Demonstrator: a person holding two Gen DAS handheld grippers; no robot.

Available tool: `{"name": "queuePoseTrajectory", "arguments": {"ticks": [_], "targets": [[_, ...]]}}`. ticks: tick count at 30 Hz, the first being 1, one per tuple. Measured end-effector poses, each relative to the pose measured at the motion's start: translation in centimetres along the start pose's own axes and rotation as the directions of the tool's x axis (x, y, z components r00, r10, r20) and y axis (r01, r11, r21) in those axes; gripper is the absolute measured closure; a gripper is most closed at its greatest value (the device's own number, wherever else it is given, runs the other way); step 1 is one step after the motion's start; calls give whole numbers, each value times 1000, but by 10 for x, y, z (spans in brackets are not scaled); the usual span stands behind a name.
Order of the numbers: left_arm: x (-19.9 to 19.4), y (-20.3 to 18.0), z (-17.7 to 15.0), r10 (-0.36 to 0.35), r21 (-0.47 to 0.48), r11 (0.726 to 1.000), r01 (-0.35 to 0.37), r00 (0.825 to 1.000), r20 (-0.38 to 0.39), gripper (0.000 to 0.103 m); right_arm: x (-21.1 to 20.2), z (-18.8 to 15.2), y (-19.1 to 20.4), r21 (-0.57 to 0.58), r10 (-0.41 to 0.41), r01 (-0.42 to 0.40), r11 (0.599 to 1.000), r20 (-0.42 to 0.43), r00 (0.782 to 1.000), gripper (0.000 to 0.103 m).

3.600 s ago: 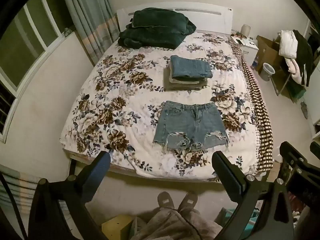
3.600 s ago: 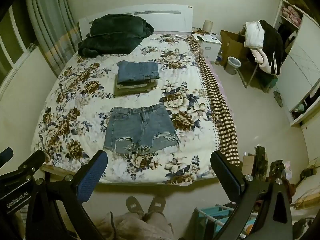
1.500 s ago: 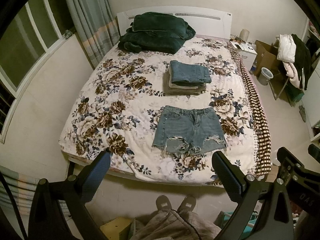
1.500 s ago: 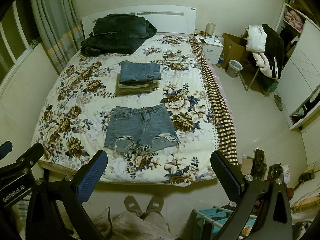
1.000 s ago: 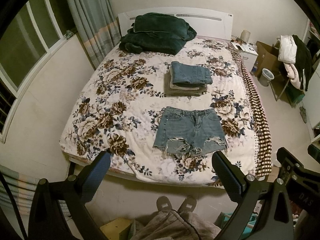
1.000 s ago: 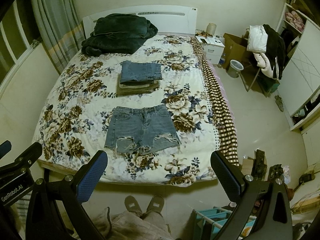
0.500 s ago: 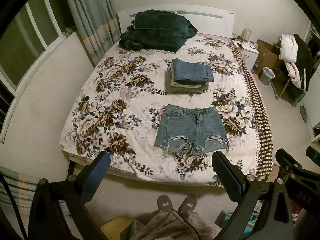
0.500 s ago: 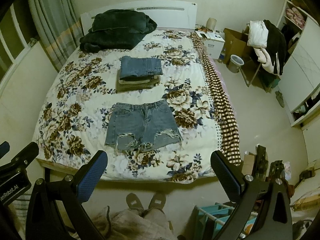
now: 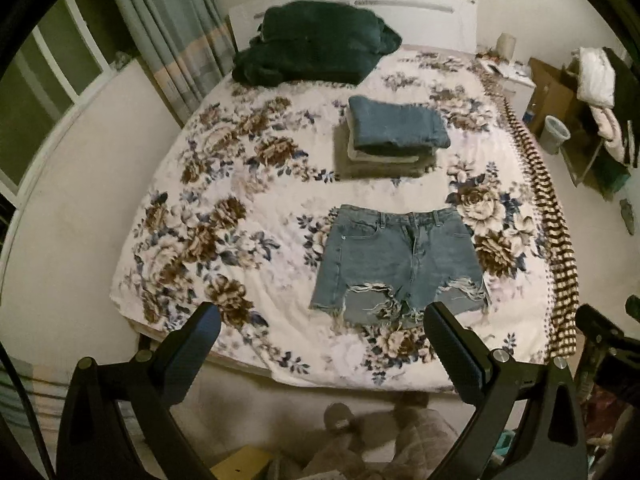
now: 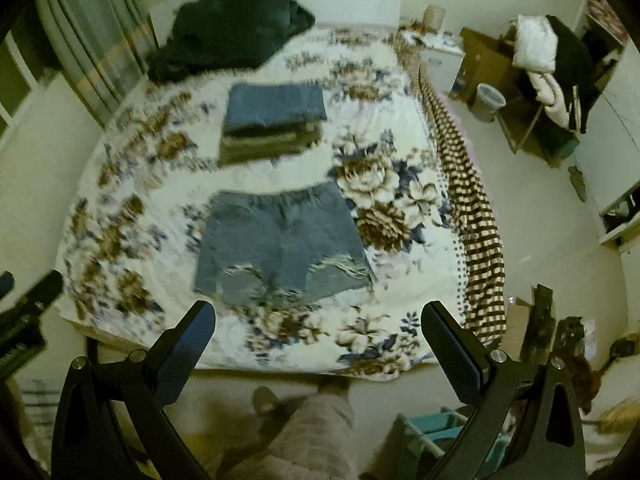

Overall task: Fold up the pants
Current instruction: 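Grasp the shorts' frayed hem with the left tool while the right tool grasps the waistband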

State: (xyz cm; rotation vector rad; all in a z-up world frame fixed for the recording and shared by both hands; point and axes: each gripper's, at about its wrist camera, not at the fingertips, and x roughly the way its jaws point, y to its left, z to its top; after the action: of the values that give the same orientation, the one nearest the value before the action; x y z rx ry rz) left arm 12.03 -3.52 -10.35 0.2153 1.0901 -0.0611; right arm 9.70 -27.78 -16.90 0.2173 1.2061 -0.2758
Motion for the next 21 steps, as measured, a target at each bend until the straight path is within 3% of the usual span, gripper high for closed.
{"name": "queuePoseTrajectory", "arguments": {"ticks": [4, 8, 10, 11, 12, 13, 16, 18, 19, 21], "targets": [[64, -41, 12, 31, -19, 999, -32, 999, -29, 0, 86, 34, -37, 11, 99, -99, 995, -89, 991, 0], [139, -95, 22, 100, -15, 995, -102, 992, -82, 0, 190, 82, -82, -3, 203, -207, 978, -176, 963, 0], [176, -121, 25, 109, -21, 993, -112, 986, -126, 0, 240, 103, -100, -25, 225, -236, 971, -222, 949, 10], [199, -137, 26, 106, -29, 993, -111, 982, -157, 0, 274, 116, -112, -40, 237, -255, 966, -253, 938, 17], [225, -155, 25, 92, -39, 994, -102, 978, -190, 0, 299, 126, -118, -52, 251, -276, 960, -283, 926, 34], [250, -173, 23, 72, -48, 995, -84, 972, -225, 0, 323, 134, -124, -63, 264, -298, 953, -313, 912, 41], [308, -220, 14, 28, -80, 995, -53, 957, -290, 0, 401, 159, -141, -95, 280, -340, 936, -385, 879, 40], [338, -247, 3, 2, -112, 993, -42, 942, -335, 0, 455, 171, -152, -97, 304, -381, 919, -439, 845, 37], [356, -263, -8, -25, -142, 989, -29, 930, -366, 0, 474, 174, -154, -93, 302, -385, 918, -464, 833, 35], [380, -285, -28, -76, -193, 981, -7, 906, -417, 0, 522, 181, -162, -57, 327, -415, 908, -523, 787, 33]]}}
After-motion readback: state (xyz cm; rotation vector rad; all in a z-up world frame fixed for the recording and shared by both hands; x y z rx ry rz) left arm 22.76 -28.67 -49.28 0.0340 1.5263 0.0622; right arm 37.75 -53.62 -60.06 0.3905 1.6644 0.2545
